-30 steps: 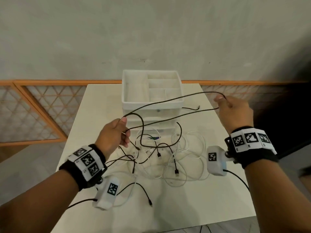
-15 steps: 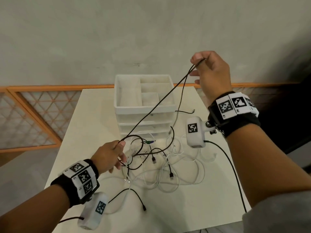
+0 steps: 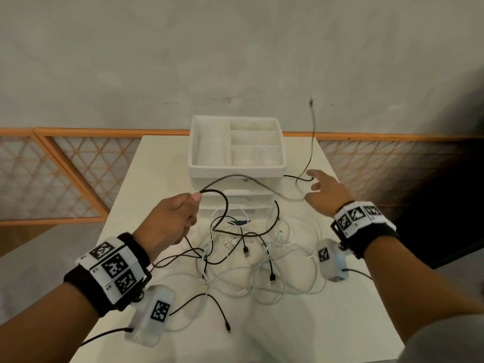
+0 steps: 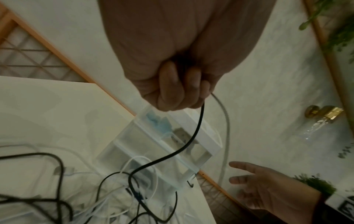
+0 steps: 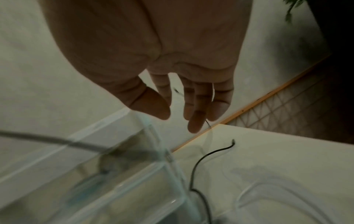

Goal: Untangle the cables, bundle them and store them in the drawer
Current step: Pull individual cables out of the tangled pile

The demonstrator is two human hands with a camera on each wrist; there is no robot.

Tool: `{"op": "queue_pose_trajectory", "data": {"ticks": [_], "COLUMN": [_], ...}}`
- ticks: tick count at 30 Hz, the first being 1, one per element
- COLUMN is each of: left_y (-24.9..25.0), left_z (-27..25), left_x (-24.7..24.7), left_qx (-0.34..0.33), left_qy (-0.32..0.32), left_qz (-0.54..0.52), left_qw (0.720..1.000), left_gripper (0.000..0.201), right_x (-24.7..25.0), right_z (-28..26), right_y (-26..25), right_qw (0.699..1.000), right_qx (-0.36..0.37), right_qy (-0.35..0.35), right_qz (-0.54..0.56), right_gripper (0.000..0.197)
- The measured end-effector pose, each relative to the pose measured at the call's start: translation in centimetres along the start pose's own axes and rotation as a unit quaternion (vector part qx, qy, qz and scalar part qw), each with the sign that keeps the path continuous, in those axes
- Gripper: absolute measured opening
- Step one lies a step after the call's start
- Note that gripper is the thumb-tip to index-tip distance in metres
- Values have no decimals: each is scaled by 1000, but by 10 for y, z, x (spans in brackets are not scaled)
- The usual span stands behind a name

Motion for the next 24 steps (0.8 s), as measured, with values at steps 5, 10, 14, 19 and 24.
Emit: {"op": "queue_pose_trajectory", "data": {"ticks": [5, 10, 14, 19, 24], "left_y": [33, 70, 60, -14, -70], "left_z": [-8, -26, -24, -12, -5], "left_x": [-24, -35, -8, 11, 1], "left_qx": [-85, -163, -150, -112, 8], "left_qy": [-58, -79, -52, -95, -57], "left_qz": [36, -10, -37, 298, 271], "left_qw": [994, 983, 987, 943, 961], "left_gripper": [37, 49, 45, 45, 35], "right_x": [-26, -68, -53, -15, -65], "right_z": [-62, -62, -25, -12, -26], "right_y": [-68, -66, -12, -4, 18], "right_qw": [974, 975, 996, 962, 997], "right_qx": [154, 110, -36, 43, -21], "right_qy": [-57, -152, -78, 208, 50], "right_qz": [154, 122, 25, 170, 53], "right_gripper": [67, 22, 30, 11, 84]}}
Point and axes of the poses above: each hand's wrist, its own z-axis towards the middle knuckle, its own x-axis out of the back of the hand, y = z × x, the point moved 3 cm from there along z, towards the middle knuckle, and after that the axes turned 8 degrees about y, right-handed, at the moved point
